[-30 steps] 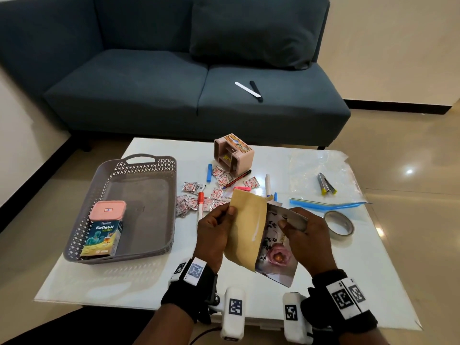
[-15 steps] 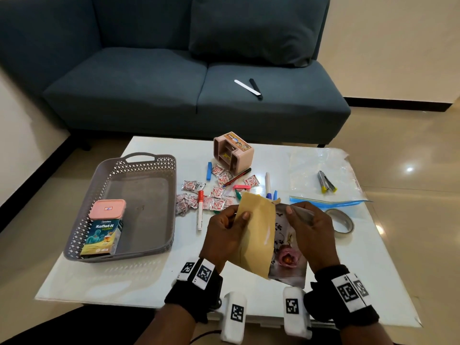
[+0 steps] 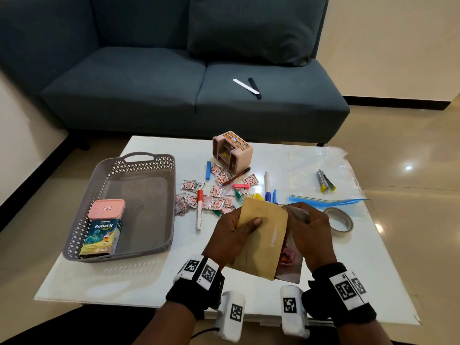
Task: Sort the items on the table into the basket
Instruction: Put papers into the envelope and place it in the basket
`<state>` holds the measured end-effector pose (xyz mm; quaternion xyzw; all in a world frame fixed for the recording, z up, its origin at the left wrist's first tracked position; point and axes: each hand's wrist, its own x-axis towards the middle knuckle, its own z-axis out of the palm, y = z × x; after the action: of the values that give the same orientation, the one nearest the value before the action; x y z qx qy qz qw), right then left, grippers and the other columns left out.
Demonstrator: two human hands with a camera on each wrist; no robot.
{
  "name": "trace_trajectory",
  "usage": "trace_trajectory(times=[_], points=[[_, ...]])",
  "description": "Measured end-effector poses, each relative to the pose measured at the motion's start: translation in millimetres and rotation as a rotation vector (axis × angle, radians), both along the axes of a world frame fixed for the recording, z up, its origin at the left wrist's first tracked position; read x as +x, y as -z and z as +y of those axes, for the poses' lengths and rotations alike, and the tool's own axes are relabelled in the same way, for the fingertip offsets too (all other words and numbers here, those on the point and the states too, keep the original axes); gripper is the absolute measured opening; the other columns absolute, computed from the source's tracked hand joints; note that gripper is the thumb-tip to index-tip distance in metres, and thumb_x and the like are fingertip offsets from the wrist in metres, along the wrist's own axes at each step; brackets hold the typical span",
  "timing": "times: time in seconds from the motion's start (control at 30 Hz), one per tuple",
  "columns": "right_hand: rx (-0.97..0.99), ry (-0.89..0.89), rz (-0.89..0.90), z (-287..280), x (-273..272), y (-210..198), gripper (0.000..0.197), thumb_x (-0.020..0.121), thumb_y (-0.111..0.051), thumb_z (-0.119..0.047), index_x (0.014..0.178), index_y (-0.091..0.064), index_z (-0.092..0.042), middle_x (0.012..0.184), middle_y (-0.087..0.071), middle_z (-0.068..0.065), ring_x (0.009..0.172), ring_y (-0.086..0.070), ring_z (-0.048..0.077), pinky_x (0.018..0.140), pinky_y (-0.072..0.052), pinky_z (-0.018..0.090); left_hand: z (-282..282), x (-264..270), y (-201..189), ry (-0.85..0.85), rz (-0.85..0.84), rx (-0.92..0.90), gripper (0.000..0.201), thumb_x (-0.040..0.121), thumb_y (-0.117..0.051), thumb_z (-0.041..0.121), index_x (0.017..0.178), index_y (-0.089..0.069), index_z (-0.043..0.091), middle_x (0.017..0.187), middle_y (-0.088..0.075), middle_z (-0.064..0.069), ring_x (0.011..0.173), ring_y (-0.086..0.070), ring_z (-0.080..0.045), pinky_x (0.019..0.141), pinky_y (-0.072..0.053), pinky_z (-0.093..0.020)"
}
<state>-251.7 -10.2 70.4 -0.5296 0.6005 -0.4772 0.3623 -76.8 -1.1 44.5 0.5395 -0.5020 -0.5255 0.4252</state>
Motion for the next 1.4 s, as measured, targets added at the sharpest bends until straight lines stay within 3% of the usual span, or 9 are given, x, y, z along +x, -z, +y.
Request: trace_trajectory(times=[0.13, 0.27, 0.57, 0.73, 0.87, 1.0, 1.13, 1.23, 1.4], points=[[0.057, 0.018, -0.113, 2, 6, -1, 0.007, 0.085, -0.07, -0.019, 0.08, -0.07, -0.014, 0.072, -0.07, -0.002, 0.068, -0.061, 0.012, 0.067, -0.051, 0.03, -3, -3, -3, -0.036, 0.017, 0.024, 0.022, 0.095, -0.055, 0.04, 0.101, -0.07, 0.026, 0.093, -0.073, 0.008, 0.085, -0.067, -0.005, 0.081, -0.055, -0.029], [0.232, -0.048, -0.247, -1, -8, 2, 0.007, 0.085, -0.071, -0.007, 0.091, -0.07, -0.005, 0.084, -0.075, 0.011, 0.078, -0.07, 0.027, 0.08, -0.057, 0.047, -7, 10, 1, -0.209, 0.118, 0.023, 0.033, 0.096, -0.055, 0.039, 0.098, -0.071, 0.011, 0.095, -0.073, -0.014, 0.088, -0.067, -0.027, 0.084, -0.054, -0.053], [0.205, -0.012, -0.12, 3, 4, 10, 0.006, 0.079, -0.076, -0.006, 0.079, -0.075, -0.012, 0.074, -0.075, 0.004, 0.078, -0.072, 0.031, 0.074, -0.06, 0.049, -11, 6, 1, -0.199, 0.087, 0.096, 0.03, 0.092, -0.057, 0.049, 0.109, -0.065, 0.027, 0.108, -0.071, 0.004, 0.101, -0.067, -0.02, 0.093, -0.053, -0.05], [0.216, -0.004, -0.088, 3, -1, 7, 0.006, 0.076, -0.08, -0.01, 0.08, -0.075, -0.011, 0.069, -0.074, 0.003, 0.069, -0.071, 0.023, 0.059, -0.058, 0.032, -14, 9, 1, -0.233, 0.084, 0.078, 0.026, 0.093, -0.058, 0.045, 0.106, -0.067, 0.025, 0.104, -0.072, 0.004, 0.098, -0.068, -0.02, 0.093, -0.053, -0.049], [0.21, -0.005, -0.14, 7, 7, 3, 0.006, 0.076, -0.078, 0.0, 0.078, -0.073, -0.002, 0.066, -0.072, 0.01, 0.062, -0.071, 0.025, 0.055, -0.057, 0.028, -13, 4, 0, -0.267, 0.115, 0.103, 0.018, 0.091, -0.062, 0.044, 0.102, -0.066, 0.03, 0.106, -0.072, 0.004, 0.099, -0.068, -0.02, 0.093, -0.054, -0.048], [0.213, -0.007, -0.181, 8, 12, 0, 0.005, 0.079, -0.075, 0.003, 0.08, -0.073, -0.002, 0.067, -0.073, 0.011, 0.062, -0.072, 0.025, 0.056, -0.058, 0.028, -11, 5, -4, -0.259, 0.152, 0.104, 0.008, 0.091, -0.065, 0.033, 0.098, -0.063, 0.032, 0.101, -0.07, 0.01, 0.095, -0.067, -0.015, 0.083, -0.055, -0.032], [0.218, 0.015, -0.246, 7, 9, 0, 0.005, 0.079, -0.072, 0.007, 0.08, -0.072, 0.002, 0.068, -0.072, 0.015, 0.062, -0.071, 0.029, 0.057, -0.059, 0.03, -12, 12, -2, -0.198, 0.159, 0.128, 0.035, 0.08, -0.078, 0.028, 0.112, -0.065, 0.021, 0.105, -0.073, -0.002, 0.094, -0.07, -0.021, 0.079, -0.059, -0.036], [0.22, 0.021, -0.233, 7, 16, 2, 0.006, 0.081, -0.07, 0.005, 0.08, -0.073, 0.0, 0.068, -0.072, 0.013, 0.064, -0.071, 0.031, 0.059, -0.06, 0.032, -11, 11, 0, -0.224, 0.066, 0.137, 0.072, 0.057, -0.087, 0.048, 0.119, -0.061, 0.022, 0.113, -0.069, 0.0, 0.102, -0.066, -0.02, 0.088, -0.056, -0.044], [0.199, 0.004, -0.273, -1, 15, -7, 0.014, 0.081, -0.077, -0.014, 0.094, -0.075, -0.01, 0.079, -0.074, 0.007, 0.07, -0.069, 0.02, 0.058, -0.056, 0.029, -12, 22, -6, -0.279, 0.142, 0.122, 0.035, 0.073, -0.084, 0.025, 0.103, -0.069, 0.018, 0.101, -0.075, 0.0, 0.095, -0.07, -0.021, 0.09, -0.056, -0.047]])
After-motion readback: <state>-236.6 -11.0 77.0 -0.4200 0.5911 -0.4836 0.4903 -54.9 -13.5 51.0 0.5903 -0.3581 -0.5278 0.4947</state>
